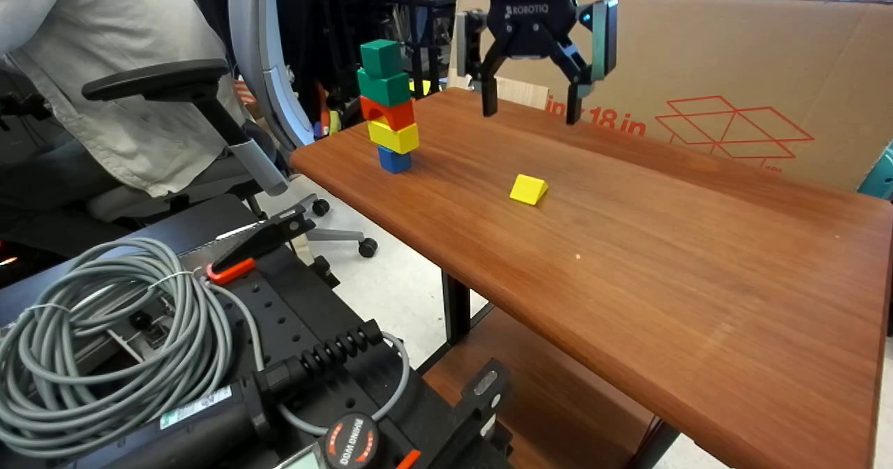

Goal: Remove the orange object from the top of the toy tower and put it on the table

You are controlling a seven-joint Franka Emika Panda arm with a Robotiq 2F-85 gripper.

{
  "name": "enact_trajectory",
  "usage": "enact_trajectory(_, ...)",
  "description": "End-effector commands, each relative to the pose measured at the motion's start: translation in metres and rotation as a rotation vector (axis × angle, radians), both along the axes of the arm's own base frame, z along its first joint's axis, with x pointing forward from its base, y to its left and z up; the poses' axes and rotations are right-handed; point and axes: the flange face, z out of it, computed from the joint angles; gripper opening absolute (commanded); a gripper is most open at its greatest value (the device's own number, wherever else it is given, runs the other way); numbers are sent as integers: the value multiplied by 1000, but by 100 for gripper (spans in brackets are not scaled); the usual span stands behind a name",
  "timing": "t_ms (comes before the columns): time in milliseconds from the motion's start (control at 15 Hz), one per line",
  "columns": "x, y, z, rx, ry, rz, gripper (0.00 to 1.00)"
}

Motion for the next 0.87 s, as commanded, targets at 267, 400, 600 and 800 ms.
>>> enact_trajectory(267,-32,28,74,31,25,-150,100)
enact_trajectory(400,-38,27,81,36,25,-159,100)
enact_trajectory(600,-41,27,77,34,35,-164,100)
enact_trajectory(800,-41,27,77,34,35,-165,100)
